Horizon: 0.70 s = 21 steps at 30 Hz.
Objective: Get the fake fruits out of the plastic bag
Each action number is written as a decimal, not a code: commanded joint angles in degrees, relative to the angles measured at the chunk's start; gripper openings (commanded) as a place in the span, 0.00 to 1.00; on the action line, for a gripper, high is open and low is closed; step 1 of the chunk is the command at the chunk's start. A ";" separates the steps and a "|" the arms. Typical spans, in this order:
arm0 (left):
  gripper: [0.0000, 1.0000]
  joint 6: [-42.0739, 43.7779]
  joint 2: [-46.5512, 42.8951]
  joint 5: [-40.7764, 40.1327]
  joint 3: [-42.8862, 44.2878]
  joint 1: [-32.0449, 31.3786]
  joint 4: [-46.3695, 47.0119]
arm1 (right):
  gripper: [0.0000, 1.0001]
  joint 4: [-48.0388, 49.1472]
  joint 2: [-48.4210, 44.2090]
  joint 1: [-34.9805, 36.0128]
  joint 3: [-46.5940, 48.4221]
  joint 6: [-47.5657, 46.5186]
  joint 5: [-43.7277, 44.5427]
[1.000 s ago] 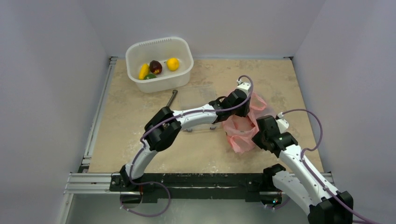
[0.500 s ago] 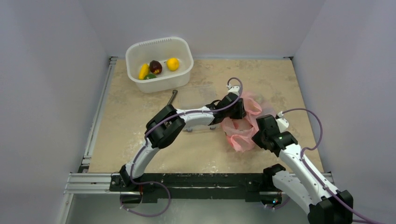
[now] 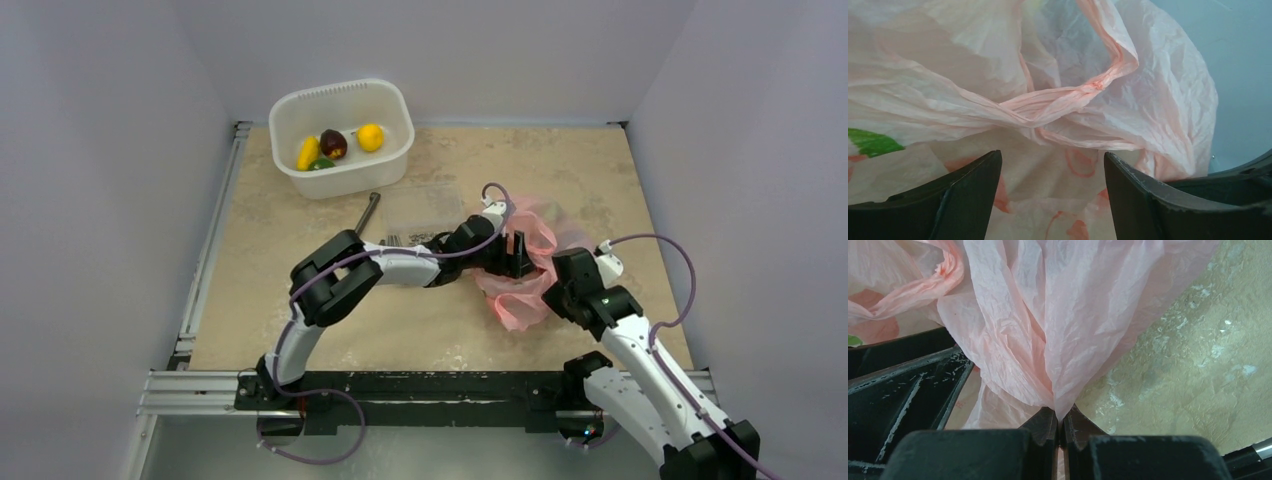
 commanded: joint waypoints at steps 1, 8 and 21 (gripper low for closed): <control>0.75 1.85 1.33 6.07 10.10 1.36 -6.47 | 0.00 -1.84 1.84 0.25 -0.33 -0.33 -0.58; 0.71 -0.50 13.03 15.09 33.96 8.48 -16.32 | 0.00 -0.71 3.00 0.25 -0.06 -1.96 -3.93; 0.72 -18.00 4.37 28.20 25.40 10.98 5.80 | 0.00 -1.76 8.38 0.38 -0.24 2.34 0.14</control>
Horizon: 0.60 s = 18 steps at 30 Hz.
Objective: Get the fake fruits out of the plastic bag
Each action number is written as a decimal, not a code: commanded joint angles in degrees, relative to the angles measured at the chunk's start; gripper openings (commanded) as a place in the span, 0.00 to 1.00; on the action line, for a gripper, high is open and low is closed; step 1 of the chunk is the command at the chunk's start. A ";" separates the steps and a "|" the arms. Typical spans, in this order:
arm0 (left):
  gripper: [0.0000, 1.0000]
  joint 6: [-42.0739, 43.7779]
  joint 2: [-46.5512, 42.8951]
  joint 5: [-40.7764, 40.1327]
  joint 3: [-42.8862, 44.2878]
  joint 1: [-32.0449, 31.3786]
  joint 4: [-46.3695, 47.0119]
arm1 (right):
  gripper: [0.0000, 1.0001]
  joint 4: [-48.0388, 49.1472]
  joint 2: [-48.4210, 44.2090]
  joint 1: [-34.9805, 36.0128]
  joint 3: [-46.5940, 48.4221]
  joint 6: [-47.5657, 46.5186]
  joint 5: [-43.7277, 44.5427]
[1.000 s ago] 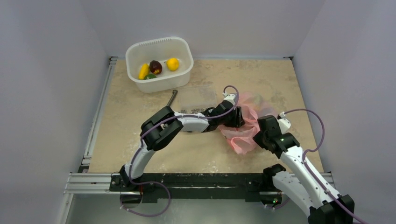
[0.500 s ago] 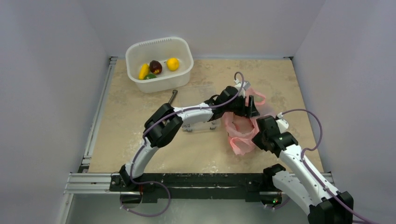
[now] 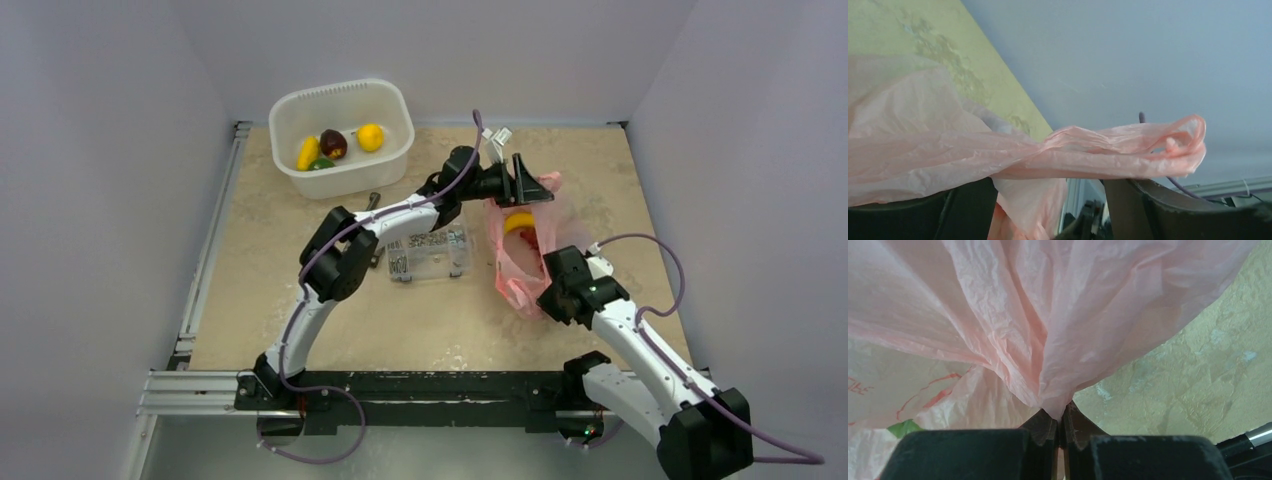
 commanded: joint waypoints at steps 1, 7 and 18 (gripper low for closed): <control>0.74 1.46 -8.21 2.63 -6.17 -0.76 0.49 | 0.04 -1.56 1.02 0.35 1.01 2.12 1.83; 0.83 11.40 -14.75 3.78 -15.35 -1.05 -8.32 | 0.56 -2.21 -0.02 0.36 9.03 -5.79 3.16; 0.94 16.40 -24.39 3.17 -21.18 -1.43 -13.78 | 0.82 0.19 8.33 0.44 23.48 -28.36 -2.25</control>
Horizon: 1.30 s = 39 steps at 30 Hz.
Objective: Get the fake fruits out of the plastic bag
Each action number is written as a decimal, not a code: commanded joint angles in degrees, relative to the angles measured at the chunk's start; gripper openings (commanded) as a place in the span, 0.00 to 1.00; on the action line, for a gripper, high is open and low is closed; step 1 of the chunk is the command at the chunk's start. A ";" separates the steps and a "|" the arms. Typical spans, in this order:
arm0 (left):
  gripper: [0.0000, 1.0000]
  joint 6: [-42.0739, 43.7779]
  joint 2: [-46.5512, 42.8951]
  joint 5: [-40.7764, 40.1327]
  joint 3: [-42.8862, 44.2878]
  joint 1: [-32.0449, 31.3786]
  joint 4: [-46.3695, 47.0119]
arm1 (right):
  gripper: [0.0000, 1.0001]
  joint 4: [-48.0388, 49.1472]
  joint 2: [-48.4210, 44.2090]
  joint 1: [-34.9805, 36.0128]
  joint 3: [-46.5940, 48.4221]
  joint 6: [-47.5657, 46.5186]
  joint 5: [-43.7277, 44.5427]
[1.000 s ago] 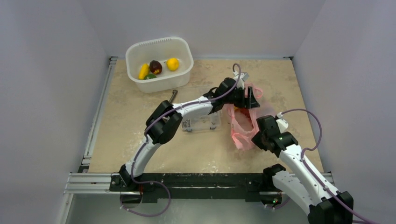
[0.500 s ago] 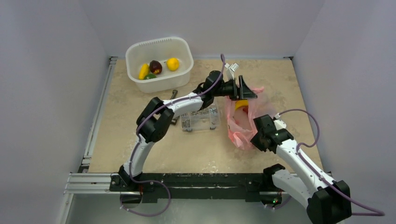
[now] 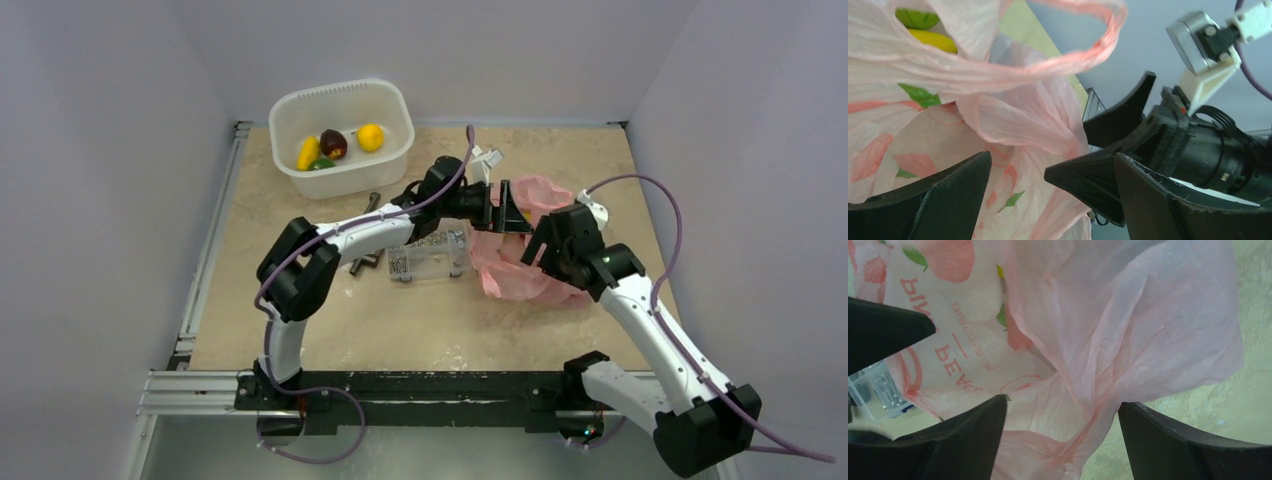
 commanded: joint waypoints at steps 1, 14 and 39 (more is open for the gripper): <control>0.94 5.22 -7.54 -0.35 -2.29 -0.26 -1.72 | 0.82 2.48 6.01 0.45 6.74 -12.33 -0.88; 0.72 10.27 -14.11 -0.58 -13.36 -4.18 -3.17 | 0.99 -9.83 9.20 5.39 11.23 -2.47 1.35; 0.57 12.04 -10.52 -11.94 -9.74 -9.70 -3.78 | 0.00 -8.49 -3.98 4.15 -4.89 11.90 3.67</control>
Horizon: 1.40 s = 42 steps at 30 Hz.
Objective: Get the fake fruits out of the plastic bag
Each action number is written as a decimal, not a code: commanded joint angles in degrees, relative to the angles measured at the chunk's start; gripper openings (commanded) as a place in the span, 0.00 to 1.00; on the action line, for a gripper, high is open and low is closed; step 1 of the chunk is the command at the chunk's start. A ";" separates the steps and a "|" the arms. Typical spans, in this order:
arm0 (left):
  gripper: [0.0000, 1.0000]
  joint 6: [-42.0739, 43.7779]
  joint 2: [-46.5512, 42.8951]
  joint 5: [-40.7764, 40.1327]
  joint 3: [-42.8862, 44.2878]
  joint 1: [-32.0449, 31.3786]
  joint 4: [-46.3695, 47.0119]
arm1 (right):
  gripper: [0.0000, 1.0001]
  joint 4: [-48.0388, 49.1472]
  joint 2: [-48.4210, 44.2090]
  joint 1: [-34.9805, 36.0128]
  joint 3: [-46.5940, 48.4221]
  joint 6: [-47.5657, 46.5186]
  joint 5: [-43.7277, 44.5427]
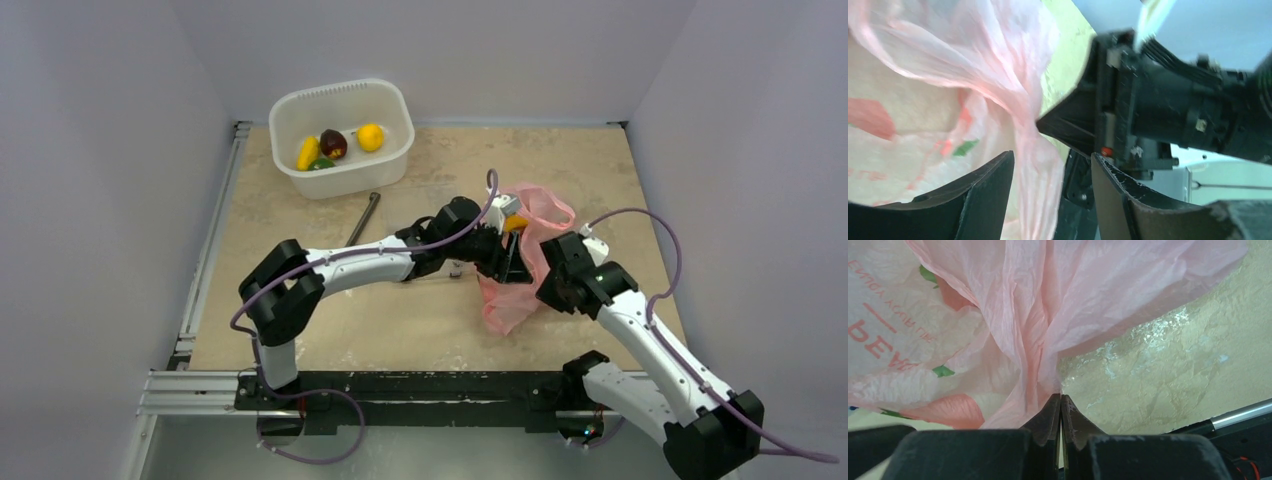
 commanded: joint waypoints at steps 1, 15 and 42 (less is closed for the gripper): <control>0.56 1.96 0.60 -4.28 3.59 1.52 1.21 | 0.00 -2.04 -2.65 -0.14 2.77 1.79 3.15; 0.48 1.20 3.77 -2.81 4.35 4.10 1.51 | 0.85 10.77 -5.37 -2.37 2.73 -0.99 -2.63; 0.38 -2.02 8.91 -3.85 6.85 3.88 2.56 | 0.00 22.59 -2.16 -3.03 -6.56 -12.74 -14.05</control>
